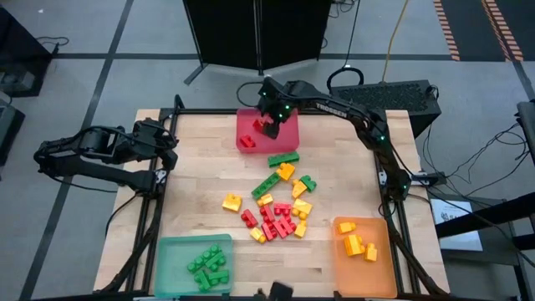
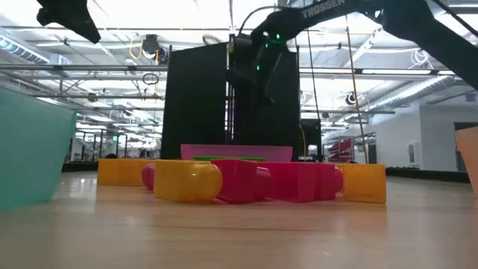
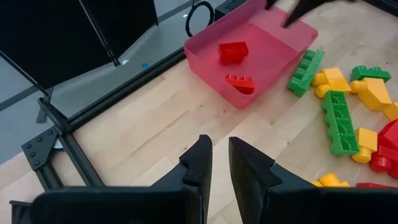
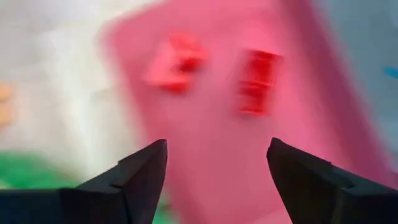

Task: Sort blocks
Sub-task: Put the green game piece into the green bin

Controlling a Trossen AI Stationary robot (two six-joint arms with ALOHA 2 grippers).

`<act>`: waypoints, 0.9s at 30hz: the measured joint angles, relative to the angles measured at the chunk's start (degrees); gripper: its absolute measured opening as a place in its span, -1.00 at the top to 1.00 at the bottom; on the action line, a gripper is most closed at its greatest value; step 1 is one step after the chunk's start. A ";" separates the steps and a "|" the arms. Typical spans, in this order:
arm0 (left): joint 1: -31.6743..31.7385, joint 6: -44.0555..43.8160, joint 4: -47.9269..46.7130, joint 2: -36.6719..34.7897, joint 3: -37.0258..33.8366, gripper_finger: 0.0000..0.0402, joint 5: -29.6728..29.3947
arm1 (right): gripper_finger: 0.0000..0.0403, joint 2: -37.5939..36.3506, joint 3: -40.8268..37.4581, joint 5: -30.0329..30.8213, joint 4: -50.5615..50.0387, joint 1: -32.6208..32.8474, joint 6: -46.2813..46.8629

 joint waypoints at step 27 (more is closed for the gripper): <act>0.01 -0.34 0.00 0.00 -0.02 0.71 0.67 | -0.27 6.62 0.01 1.71 -7.05 22.27 -25.56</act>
